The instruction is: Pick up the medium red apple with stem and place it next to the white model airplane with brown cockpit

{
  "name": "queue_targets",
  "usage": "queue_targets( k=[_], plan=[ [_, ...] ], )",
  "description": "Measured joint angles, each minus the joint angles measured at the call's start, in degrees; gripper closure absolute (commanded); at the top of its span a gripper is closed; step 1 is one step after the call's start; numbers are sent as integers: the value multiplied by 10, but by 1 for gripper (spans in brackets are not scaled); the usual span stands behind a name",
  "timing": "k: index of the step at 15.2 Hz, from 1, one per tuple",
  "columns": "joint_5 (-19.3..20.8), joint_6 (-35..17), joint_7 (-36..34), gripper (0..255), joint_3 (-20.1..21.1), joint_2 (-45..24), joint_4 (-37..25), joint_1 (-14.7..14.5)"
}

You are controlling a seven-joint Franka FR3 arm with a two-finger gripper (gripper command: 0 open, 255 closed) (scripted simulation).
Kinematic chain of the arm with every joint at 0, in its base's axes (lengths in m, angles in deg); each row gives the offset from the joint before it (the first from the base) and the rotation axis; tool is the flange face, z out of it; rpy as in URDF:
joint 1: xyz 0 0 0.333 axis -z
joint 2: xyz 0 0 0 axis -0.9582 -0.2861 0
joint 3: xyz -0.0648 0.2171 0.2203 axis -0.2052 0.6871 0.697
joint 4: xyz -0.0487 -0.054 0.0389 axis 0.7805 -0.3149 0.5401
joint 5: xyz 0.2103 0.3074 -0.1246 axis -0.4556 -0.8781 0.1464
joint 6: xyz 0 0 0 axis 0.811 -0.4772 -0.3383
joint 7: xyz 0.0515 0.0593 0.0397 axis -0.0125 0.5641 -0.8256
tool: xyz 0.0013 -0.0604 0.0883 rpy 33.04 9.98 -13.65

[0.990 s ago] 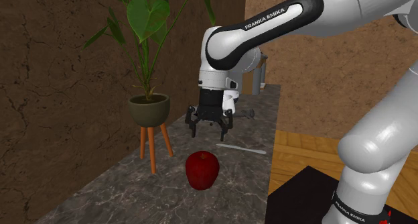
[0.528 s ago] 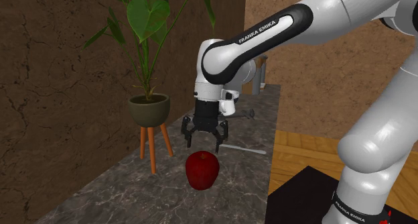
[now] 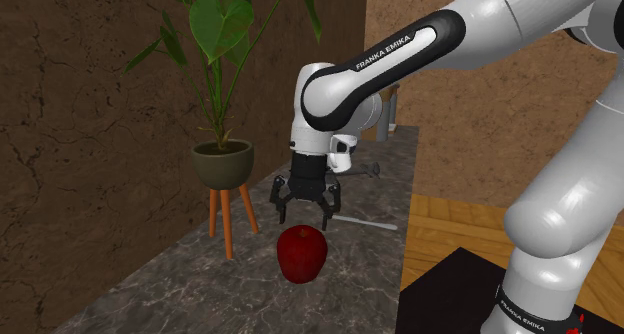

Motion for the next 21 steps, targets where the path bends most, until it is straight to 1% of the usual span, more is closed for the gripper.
queue_targets(
  k=[10, 21],
  plan=[
    [0, 0, 0, 255, 0, 0, 0, 0],
    [1, 82, -6, 255, -23, 38, -46, 0]
  ],
)
